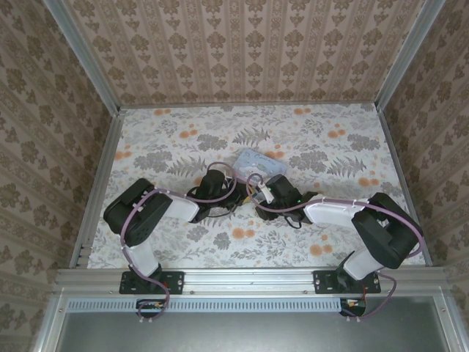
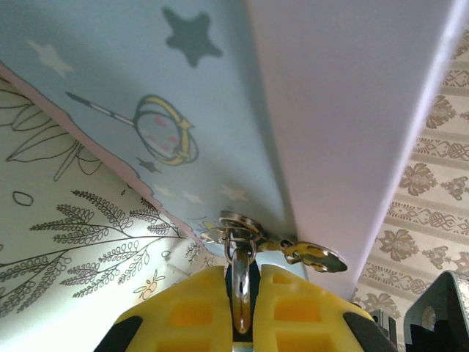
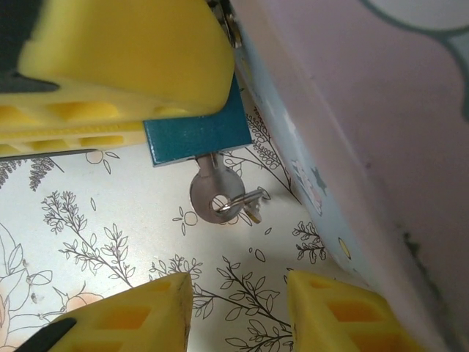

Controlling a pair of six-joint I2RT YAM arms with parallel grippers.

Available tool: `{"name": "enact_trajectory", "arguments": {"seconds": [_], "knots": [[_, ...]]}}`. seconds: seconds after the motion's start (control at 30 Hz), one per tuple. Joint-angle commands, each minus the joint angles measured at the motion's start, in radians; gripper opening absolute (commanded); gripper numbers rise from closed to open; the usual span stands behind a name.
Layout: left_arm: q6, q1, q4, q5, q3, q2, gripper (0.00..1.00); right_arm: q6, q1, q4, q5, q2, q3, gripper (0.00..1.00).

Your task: Unlock the padlock with the key

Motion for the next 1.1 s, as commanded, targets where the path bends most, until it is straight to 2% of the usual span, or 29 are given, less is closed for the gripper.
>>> {"name": "enact_trajectory", "arguments": {"seconds": [0.0, 0.57, 1.07], "knots": [[-0.011, -0.024, -0.001, 0.104, 0.017, -0.039, 0.0, -0.011, 0.001, 0.034, 0.04, 0.009, 0.026, 0.41], [-0.022, -0.024, 0.014, 0.104, 0.006, -0.027, 0.0, 0.09, 0.003, 0.169, 0.024, -0.103, 0.01, 0.4], [-0.035, -0.015, 0.01, 0.088, 0.006, -0.027, 0.0, 0.116, 0.003, 0.179, 0.008, -0.009, 0.015, 0.41]]}}
